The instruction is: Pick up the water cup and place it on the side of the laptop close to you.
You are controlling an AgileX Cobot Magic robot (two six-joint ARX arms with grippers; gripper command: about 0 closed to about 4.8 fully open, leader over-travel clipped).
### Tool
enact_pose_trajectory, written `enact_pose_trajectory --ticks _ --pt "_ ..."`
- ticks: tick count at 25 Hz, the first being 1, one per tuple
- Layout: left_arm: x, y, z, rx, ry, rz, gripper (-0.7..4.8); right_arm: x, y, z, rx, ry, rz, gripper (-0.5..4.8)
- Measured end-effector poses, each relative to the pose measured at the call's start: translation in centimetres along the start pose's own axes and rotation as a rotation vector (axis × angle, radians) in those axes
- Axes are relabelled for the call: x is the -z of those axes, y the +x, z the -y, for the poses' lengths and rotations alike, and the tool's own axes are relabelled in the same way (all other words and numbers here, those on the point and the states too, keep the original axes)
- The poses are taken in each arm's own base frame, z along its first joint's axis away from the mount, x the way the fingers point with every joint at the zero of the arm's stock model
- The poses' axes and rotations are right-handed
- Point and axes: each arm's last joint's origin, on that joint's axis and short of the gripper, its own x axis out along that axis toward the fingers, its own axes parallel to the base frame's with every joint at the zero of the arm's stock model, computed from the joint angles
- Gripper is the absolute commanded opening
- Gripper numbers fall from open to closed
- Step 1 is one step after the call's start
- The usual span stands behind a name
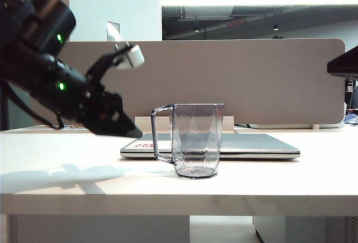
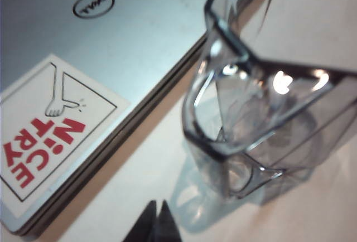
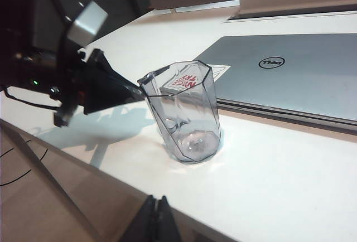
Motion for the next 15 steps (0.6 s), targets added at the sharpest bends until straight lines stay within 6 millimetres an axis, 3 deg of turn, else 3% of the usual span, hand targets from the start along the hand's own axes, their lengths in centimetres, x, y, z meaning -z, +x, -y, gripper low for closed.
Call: enact_pose_trajectory --ticks 8,15 --pt "-0.5 2.6 -1.3 0.052 -0.026 0.045 -0.05 0.0 0.0 0.1 0.021 0.000 0.005 -0.09" --pt "-0.5 2.5 -1.1 0.119 -0.058 0.061 -0.06 0.0 0.0 0.1 0.022 0.000 0.005 -0.09"
